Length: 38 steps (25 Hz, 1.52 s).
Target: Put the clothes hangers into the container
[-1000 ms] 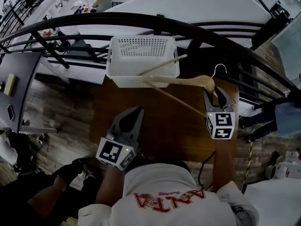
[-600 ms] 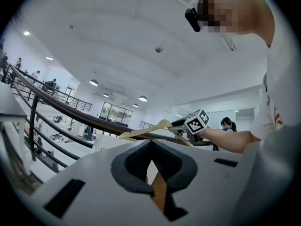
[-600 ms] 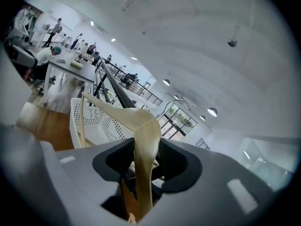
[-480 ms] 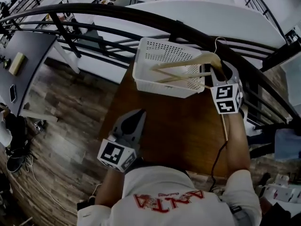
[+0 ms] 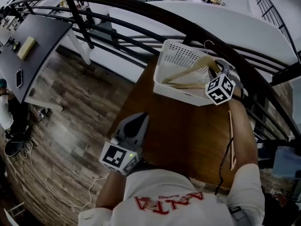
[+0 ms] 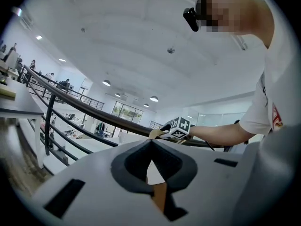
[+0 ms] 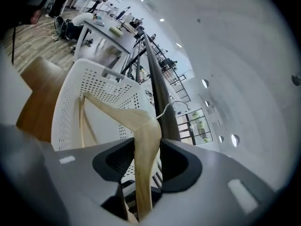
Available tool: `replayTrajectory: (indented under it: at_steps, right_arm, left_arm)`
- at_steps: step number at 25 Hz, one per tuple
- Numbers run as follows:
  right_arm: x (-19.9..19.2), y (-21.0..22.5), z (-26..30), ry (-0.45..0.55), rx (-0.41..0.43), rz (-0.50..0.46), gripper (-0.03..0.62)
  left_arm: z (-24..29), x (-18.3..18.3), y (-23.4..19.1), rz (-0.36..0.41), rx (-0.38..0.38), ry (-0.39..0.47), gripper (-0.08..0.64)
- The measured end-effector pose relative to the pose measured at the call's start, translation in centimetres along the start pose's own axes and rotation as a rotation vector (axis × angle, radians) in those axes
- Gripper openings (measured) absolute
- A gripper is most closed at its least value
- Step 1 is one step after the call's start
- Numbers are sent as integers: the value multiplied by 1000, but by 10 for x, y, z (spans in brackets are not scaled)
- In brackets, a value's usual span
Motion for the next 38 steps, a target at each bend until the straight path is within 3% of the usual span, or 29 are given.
replayTrajectory:
  at_steps: [8, 10, 12, 15, 17, 20, 25, 31, 38]
  right_arm:
    - [1, -30, 33, -115, 116, -173, 178]
    - [0, -34, 33, -142, 136, -209, 220]
    - [2, -33, 27, -128, 128, -184, 238]
    - [13, -22, 5, -78, 59, -130, 215]
    - [20, -13, -18, -33, 12, -83, 198]
    - [25, -3, -60, 43, -61, 6, 121]
    - [18, 6, -130, 191, -147, 242, 23]
    - [-15, 5, -203, 325, -206, 531, 3]
    - [-46, -21, -275, 456, -313, 725, 3]
  left_arm:
    - [-16, -2, -13, -5, 54, 8, 8]
    - [-18, -2, -12, -10, 59, 4, 9]
    - [-19, -2, -12, -10, 58, 6, 9]
    - [-20, -1, -11, -3, 52, 38, 9]
    - [-17, 2, -6, 2, 36, 34, 8]
    - [-11, 7, 7, 14, -3, 28, 9]
    - [3, 17, 31, 40, -42, 56, 9]
    - [13, 29, 69, 72, -85, 65, 9]
    - [28, 36, 128, 107, -158, 67, 8]
Point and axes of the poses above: the fingertips, and each gripper's own axes: z forward along the fingers, y to its right, x out of its top, the point moved 6 cm from there along -z, backward along the fingers, and after that the axes turned 13 degrees about y, right-handed, at the moved point
